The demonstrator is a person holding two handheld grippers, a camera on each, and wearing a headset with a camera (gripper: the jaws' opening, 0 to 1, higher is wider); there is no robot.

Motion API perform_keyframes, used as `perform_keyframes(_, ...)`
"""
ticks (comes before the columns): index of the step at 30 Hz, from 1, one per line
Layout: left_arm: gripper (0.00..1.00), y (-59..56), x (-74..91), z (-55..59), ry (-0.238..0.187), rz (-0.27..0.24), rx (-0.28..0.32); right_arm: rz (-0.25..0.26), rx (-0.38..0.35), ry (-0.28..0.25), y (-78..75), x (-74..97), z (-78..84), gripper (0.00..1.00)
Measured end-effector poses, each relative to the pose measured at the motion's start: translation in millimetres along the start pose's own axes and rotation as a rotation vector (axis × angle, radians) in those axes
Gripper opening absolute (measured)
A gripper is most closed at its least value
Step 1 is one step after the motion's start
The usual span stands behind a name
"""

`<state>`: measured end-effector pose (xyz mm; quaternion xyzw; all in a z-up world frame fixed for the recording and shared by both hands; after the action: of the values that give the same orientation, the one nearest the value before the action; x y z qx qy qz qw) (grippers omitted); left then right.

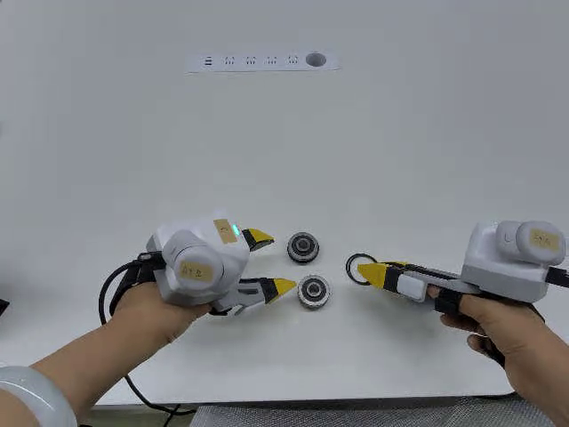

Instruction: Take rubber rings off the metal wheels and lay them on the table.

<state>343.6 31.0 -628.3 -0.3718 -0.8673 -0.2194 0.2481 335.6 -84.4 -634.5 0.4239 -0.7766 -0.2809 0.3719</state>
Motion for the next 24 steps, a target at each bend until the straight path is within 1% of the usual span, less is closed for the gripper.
perform_keyframes(3,0.38,4.0,-3.2,-5.8,-0.008,-0.007,-0.005,-0.009,0.002,0.004,3.8,-3.0,0.7,0.22)
perform_keyframes(8,0.36,4.4,-7.8,-14.5,-0.013,-0.004,-0.011,-0.022,0.003,0.007,7.5,-6.3,1.0,0.22)
perform_keyframes(16,0.32,2.9,-16.9,-15.9,-0.007,0.012,-0.024,-0.038,0.003,0.009,7.5,-10.7,-1.1,0.22)
perform_keyframes(20,0.31,0.9,-21.3,-15.2,0.003,0.025,-0.033,-0.043,0.002,0.009,8.6,-14.4,-1.6,0.22)
perform_keyframes(24,0.29,2.1,-24.7,-16.5,0.005,0.024,-0.033,-0.049,0.0,0.011,8.9,-15.7,-1.3,0.22)
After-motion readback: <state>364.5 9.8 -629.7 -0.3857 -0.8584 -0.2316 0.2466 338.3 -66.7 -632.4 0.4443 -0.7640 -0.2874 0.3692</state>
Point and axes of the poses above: the centre of the closed fingertips' face, and the gripper's own axes: x roughly backward along the fingers, y roughly to its left, z roughly out of its underside, the point moved 1 cm from there along x, roughly backward along the fingers, and after that the axes turned 13 degrees about -z, right-handed, at the moved point
